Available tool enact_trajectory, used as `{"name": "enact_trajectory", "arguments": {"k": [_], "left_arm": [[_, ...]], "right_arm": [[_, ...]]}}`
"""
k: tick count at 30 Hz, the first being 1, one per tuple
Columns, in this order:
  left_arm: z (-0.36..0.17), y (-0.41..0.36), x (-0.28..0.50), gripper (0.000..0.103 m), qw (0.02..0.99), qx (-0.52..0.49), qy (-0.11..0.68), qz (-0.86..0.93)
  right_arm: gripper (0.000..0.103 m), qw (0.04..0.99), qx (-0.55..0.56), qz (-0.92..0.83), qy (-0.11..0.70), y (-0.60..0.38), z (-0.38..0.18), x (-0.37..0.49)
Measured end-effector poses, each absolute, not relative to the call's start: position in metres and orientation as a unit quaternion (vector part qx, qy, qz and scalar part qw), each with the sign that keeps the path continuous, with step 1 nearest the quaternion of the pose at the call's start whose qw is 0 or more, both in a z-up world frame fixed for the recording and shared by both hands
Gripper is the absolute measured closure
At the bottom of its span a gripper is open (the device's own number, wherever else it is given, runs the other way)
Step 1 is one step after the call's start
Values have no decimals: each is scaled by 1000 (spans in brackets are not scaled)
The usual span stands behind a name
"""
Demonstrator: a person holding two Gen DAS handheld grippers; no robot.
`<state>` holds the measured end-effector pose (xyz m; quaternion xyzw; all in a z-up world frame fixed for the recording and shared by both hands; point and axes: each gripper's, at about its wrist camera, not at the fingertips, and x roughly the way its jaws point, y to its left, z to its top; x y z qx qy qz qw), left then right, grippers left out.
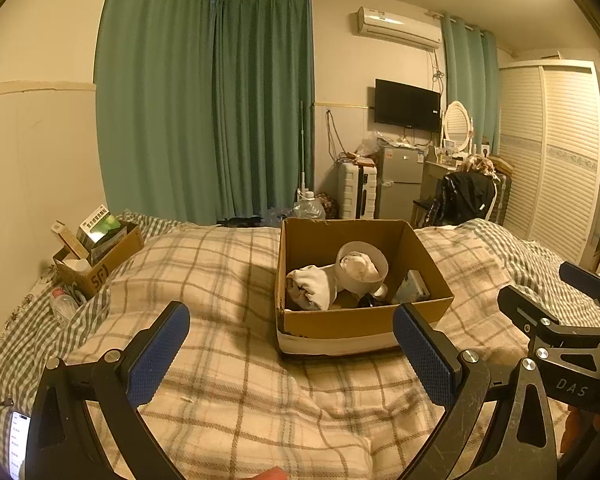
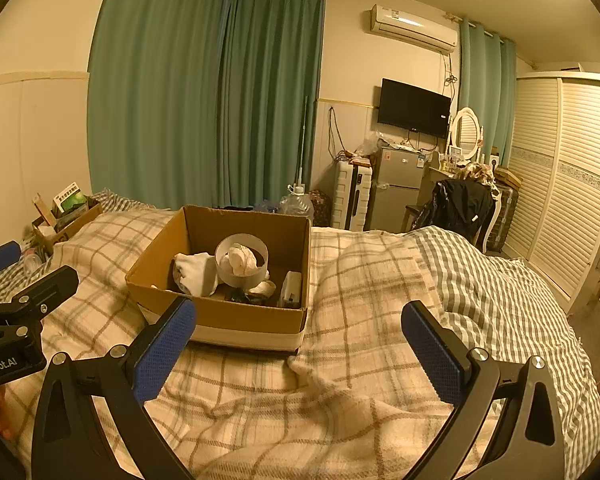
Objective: Organize objects
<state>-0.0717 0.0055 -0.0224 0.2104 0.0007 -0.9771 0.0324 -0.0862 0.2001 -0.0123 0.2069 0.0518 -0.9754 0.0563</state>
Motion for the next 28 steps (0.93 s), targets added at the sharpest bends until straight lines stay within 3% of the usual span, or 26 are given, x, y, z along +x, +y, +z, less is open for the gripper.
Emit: {"name": "enact_trajectory", "arguments": {"k": [28], "left_arm": [[-24, 5, -74, 0, 33, 217, -2, -976]], "right_arm": [[0, 59, 215, -974, 51, 199, -13, -89]]}}
